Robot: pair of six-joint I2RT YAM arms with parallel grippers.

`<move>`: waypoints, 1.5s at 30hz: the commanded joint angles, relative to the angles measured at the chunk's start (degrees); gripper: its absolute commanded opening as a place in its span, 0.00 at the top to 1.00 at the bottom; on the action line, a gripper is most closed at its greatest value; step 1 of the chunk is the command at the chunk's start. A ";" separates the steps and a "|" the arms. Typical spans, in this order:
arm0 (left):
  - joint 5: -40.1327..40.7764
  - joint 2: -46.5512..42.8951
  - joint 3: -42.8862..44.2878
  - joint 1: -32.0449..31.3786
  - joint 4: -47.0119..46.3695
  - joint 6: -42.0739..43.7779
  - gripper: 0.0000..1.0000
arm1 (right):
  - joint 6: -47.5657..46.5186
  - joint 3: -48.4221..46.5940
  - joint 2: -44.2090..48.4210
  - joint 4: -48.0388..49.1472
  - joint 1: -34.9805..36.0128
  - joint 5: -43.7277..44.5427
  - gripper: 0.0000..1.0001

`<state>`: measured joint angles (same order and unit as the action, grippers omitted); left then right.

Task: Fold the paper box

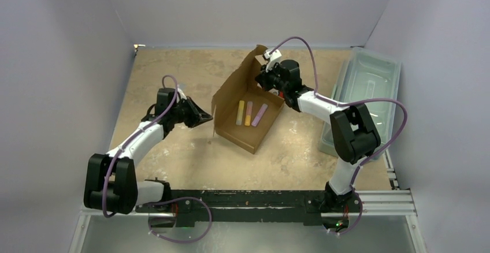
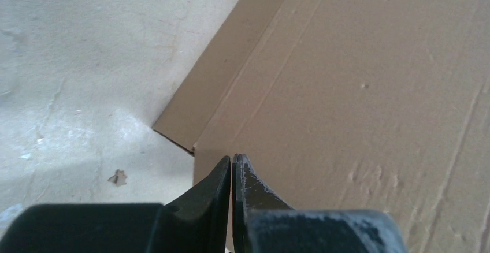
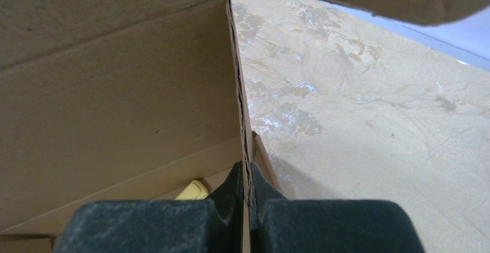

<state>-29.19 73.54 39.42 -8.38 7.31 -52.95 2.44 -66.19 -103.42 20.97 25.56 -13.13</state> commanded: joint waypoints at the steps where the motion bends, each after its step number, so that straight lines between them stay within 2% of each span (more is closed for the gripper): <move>1: 5.56 -3.33 1.81 -0.04 3.09 3.99 0.94 | -1.50 -1.28 1.03 -1.81 0.12 1.95 1.00; 7: 4.17 -11.22 4.52 5.20 5.68 11.16 0.65 | -2.88 -2.97 0.20 -2.95 -0.24 2.67 1.00; 11: -0.10 -14.89 10.63 8.29 6.44 16.28 0.44 | -4.20 -2.89 0.14 -3.08 -0.63 1.75 1.00; 13: -3.35 -14.82 13.96 8.29 5.50 16.91 0.39 | -4.53 -2.89 0.14 -3.21 -0.62 1.20 1.00; 16: -9.13 -13.46 18.22 8.29 2.76 15.83 0.36 | -4.71 -2.84 0.27 -3.44 -0.69 0.62 1.00; 20: -11.26 -11.22 25.65 6.24 4.42 18.83 0.30 | -4.81 -2.63 0.49 -3.48 -0.69 0.21 1.00; 23: -10.04 -8.60 31.99 2.70 10.04 25.16 0.30 | -4.72 -2.69 0.42 -3.48 -0.70 0.05 1.00; 28: -1.49 -4.51 40.50 -4.41 21.00 36.37 0.29 | -4.46 -2.98 0.16 -3.66 -0.74 -0.15 1.00; 34: 10.80 1.35 47.13 -14.70 27.90 40.67 0.29 | -4.28 -2.89 0.23 -3.74 -0.73 -0.32 1.00; 38: 18.43 6.10 51.26 -18.74 33.57 42.07 0.31 | -4.28 -2.89 0.23 -3.83 -0.70 -0.41 1.00; 41: 20.55 8.31 52.28 -19.96 35.00 42.78 0.40 | -4.20 -2.89 0.25 -3.76 -0.69 -0.50 1.00; 45: 21.85 10.08 52.49 -20.52 35.90 43.03 0.65 | -4.19 -3.04 0.22 -3.83 -0.70 -0.66 1.00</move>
<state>-12.08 82.91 88.95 -28.34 40.45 -11.90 -1.28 -67.48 -103.42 18.61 25.12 -13.17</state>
